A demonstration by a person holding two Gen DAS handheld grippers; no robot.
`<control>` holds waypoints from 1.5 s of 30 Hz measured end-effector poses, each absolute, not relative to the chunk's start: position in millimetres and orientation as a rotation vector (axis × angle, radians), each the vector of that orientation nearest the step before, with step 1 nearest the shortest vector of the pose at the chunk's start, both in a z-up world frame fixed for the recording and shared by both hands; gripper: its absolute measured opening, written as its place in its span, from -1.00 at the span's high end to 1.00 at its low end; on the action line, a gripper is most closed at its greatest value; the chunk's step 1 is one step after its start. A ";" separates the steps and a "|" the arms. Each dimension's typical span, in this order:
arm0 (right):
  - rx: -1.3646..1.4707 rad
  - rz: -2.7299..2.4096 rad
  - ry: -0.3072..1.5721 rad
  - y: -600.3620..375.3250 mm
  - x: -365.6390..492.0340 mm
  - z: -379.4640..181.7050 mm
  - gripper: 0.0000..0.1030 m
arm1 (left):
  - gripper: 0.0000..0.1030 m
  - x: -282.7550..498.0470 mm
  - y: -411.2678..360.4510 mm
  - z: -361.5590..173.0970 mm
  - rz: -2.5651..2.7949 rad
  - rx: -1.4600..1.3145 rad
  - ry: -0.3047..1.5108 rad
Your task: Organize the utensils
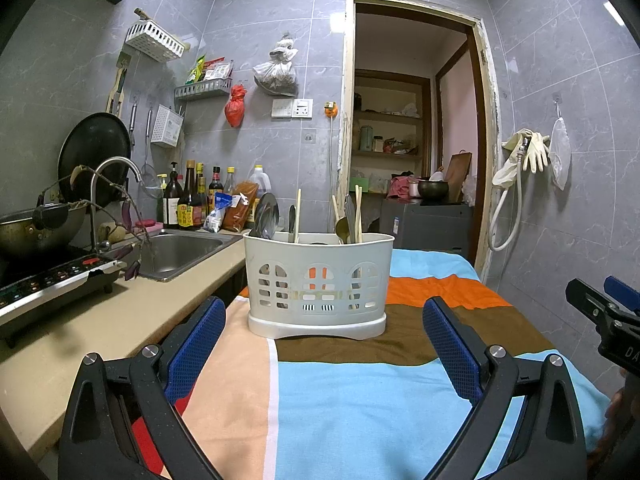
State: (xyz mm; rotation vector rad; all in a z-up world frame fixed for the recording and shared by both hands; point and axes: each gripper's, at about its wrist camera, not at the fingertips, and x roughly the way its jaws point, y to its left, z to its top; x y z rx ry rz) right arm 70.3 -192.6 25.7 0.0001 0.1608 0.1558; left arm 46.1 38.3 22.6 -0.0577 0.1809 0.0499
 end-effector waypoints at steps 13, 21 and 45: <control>0.001 0.156 0.161 -192.3 70.1 25.7 -1.00 | -0.88 46.0 38.1 22.6 0.050 -0.062 0.182; 0.000 0.156 0.161 -192.5 70.2 25.6 -1.00 | -0.88 45.5 38.9 23.0 0.050 -0.060 0.182; 0.002 0.155 0.162 -191.6 69.5 25.6 -1.00 | -0.88 43.9 29.6 16.8 0.085 -0.007 0.169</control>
